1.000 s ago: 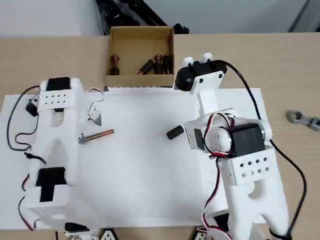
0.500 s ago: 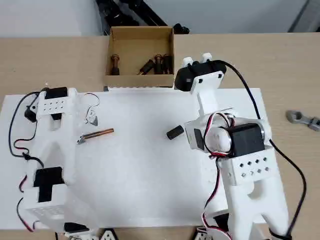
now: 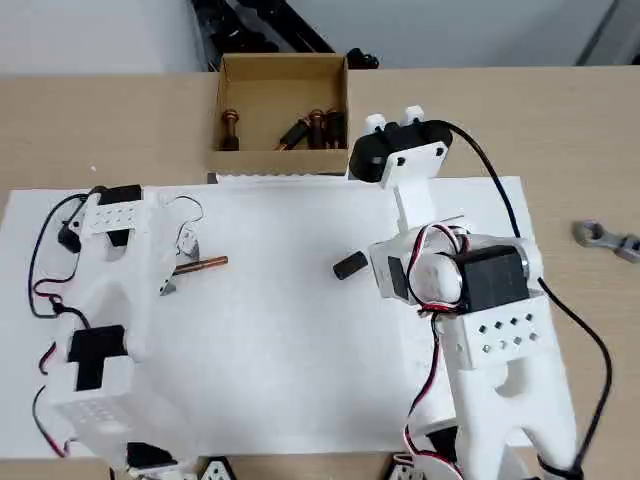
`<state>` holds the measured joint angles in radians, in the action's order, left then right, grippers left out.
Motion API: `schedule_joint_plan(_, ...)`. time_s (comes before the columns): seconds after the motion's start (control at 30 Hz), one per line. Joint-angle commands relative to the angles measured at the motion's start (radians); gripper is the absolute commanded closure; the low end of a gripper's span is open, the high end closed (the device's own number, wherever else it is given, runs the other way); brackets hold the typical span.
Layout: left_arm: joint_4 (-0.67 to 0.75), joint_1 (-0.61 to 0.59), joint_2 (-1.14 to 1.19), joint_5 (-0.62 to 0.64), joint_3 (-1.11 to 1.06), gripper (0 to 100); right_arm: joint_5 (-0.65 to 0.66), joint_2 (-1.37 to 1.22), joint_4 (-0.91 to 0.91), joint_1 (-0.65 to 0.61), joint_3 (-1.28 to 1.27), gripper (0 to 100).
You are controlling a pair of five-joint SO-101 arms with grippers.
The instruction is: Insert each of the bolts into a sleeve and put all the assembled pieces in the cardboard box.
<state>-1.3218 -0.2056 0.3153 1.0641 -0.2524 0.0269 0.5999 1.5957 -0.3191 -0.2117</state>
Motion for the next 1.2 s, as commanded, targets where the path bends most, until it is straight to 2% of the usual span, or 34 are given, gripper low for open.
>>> schedule_joint_plan(0.0,0.025,-0.003,0.120,-0.025,0.013,84,0.009,0.010,0.001,0.005,0.041,82.7)
schedule_joint_plan(0.1,0.017,0.000,0.152,-0.103,0.047,100,0.009,0.010,0.001,0.005,0.041,82.7)
schedule_joint_plan(0.43,-0.066,0.003,0.106,-0.247,0.070,99,0.009,0.004,-0.001,0.005,0.041,82.7)
schedule_joint_plan(0.7,-0.178,0.006,-0.069,-0.376,0.162,99,0.009,0.004,-0.001,0.005,0.041,82.7)
schedule_joint_plan(0.97,-0.212,0.043,-0.222,-0.729,0.265,99,0.006,0.004,0.001,0.005,0.040,82.7)
schedule_joint_plan(1.17,-0.195,0.081,-0.233,-0.993,0.259,99,0.005,0.010,0.001,0.005,0.040,82.7)
